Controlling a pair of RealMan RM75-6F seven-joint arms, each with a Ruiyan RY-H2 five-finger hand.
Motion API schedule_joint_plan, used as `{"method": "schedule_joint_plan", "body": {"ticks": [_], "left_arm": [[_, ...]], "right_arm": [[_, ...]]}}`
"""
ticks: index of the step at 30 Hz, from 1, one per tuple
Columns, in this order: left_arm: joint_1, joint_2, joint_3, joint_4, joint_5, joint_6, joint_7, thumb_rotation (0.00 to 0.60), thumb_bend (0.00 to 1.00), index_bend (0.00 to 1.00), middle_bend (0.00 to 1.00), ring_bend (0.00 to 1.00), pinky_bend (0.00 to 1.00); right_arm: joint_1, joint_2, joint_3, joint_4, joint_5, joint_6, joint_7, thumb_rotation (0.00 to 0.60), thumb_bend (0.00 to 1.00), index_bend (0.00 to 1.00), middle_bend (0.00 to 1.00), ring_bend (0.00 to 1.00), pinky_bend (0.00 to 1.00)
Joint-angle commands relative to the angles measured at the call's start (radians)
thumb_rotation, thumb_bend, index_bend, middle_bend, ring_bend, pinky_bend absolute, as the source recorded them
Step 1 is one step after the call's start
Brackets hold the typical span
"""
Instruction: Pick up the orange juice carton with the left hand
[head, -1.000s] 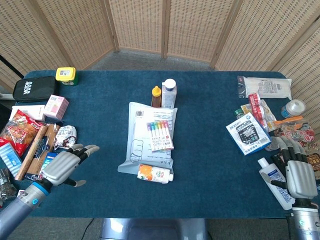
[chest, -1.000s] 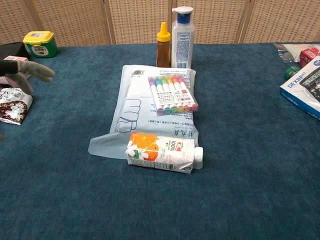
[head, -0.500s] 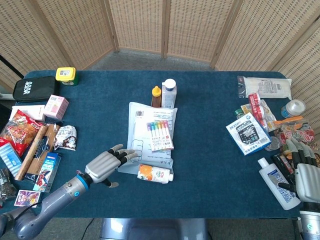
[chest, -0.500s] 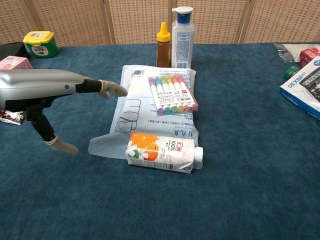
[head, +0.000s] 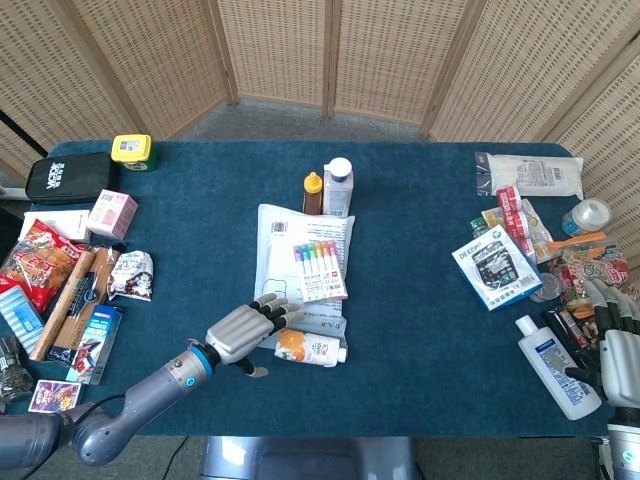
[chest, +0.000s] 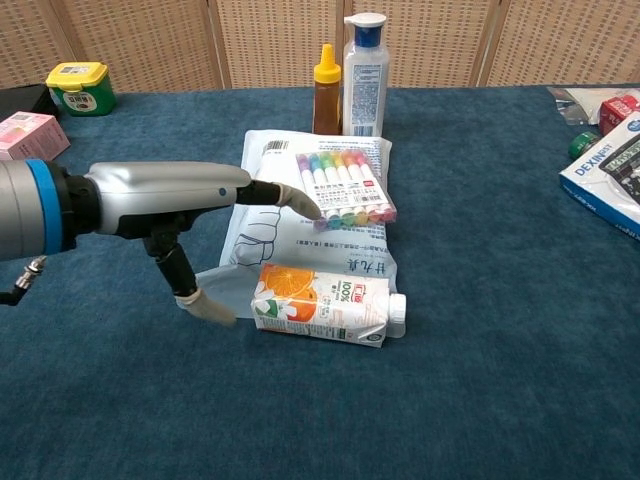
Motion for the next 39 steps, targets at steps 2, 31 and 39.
{"method": "schedule_joint_plan", "body": {"ticks": [2, 31, 39], "left_arm": [[-0.034, -0.042, -0.003, 0.016, -0.044, -0.011, 0.011, 0.600, 0.20, 0.11, 0.02, 0.08, 0.00], [-0.142, -0.247, 0.086, 0.142, -0.215, 0.052, 0.113, 0.600, 0.22, 0.23, 0.14, 0.28, 0.22], [-0.119, -0.292, 0.126, 0.148, -0.192, 0.137, 0.176, 0.600, 0.42, 0.41, 0.31, 0.52, 0.51]], "right_arm": [[-0.002, -0.002, 0.001, 0.010, 0.001, -0.001, 0.011, 0.600, 0.00, 0.00, 0.00, 0.00, 0.00], [-0.034, 0.005, 0.005, 0.070, 0.019, -0.002, 0.086, 0.600, 0.00, 0.00, 0.00, 0.00, 0.00], [-0.031, -0.007, 0.014, 0.092, 0.022, -0.010, 0.119, 0.600, 0.00, 0.00, 0.00, 0.00, 0.00]]}}
